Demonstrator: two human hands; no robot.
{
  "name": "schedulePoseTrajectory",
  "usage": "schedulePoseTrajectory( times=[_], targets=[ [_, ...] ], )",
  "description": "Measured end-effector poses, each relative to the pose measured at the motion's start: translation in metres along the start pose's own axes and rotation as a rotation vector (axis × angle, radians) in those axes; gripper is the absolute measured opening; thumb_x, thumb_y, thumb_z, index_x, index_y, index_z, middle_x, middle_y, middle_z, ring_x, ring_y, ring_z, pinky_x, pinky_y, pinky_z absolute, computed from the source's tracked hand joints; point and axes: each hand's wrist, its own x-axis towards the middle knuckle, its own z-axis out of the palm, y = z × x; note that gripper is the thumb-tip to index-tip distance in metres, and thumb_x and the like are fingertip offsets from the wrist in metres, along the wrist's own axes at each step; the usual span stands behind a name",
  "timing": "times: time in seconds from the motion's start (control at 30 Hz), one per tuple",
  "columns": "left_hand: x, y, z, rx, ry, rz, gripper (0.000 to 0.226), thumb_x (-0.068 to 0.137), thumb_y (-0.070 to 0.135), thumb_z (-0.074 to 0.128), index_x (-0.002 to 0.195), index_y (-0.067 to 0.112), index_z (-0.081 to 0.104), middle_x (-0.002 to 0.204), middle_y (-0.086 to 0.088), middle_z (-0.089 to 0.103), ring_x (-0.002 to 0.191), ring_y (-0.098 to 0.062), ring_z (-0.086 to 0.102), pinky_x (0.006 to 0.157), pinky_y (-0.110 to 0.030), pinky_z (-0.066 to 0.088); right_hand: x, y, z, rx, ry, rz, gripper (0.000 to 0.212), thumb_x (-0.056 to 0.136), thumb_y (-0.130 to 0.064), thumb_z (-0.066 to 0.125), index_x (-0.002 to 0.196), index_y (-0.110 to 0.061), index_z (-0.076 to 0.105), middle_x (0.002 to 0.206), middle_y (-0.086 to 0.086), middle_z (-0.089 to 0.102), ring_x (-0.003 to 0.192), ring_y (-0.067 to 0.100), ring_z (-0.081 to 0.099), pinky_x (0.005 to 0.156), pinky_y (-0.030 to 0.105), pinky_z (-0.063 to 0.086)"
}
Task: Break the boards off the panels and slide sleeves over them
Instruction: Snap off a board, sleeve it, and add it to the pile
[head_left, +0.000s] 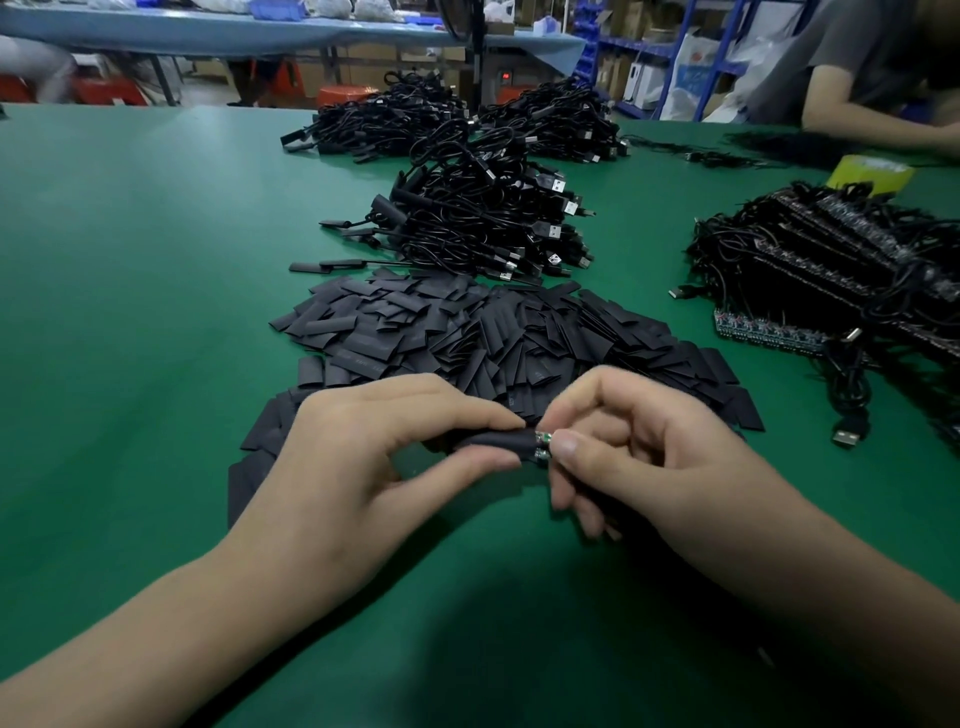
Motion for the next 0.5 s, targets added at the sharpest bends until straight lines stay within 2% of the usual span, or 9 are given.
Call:
schedulePoseTrajectory(
  times=[0.23, 0.5],
  targets=[
    [-0.0018, 0.0005, 0.0001, -0.019, 0.014, 0.001, 0.018, 0.086, 0.028, 0.073, 0.101, 0.020, 0.078, 0.092, 0.015, 0.070, 0.085, 0.001, 0.065, 0.078, -0.006, 0.040, -0.0012, -0.0024, 0.0022, 0.087, 0.024, 0.038, 0.005, 0.096, -0.009, 0.063, 0.092, -0.006, 0.062, 0.070, 0.007, 0.070, 0.055, 0.015, 0.058, 0.049, 0.022, 0.046],
    [-0.0039, 0.0000, 0.0024, -0.005, -0.038, 0.052, 0.018, 0.090, 0.027, 0.071, 0.104, 0.018, 0.078, 0.096, 0.011, 0.070, 0.089, -0.001, 0.066, 0.083, -0.014, 0.048, -0.0024, -0.0010, 0.0057, 0.166, -0.032, 0.103, 0.013, 0.092, -0.014, 0.065, 0.092, -0.002, 0.060, 0.068, 0.010, 0.070, 0.052, 0.016, 0.059, 0.047, 0.022, 0.047]
  ],
)
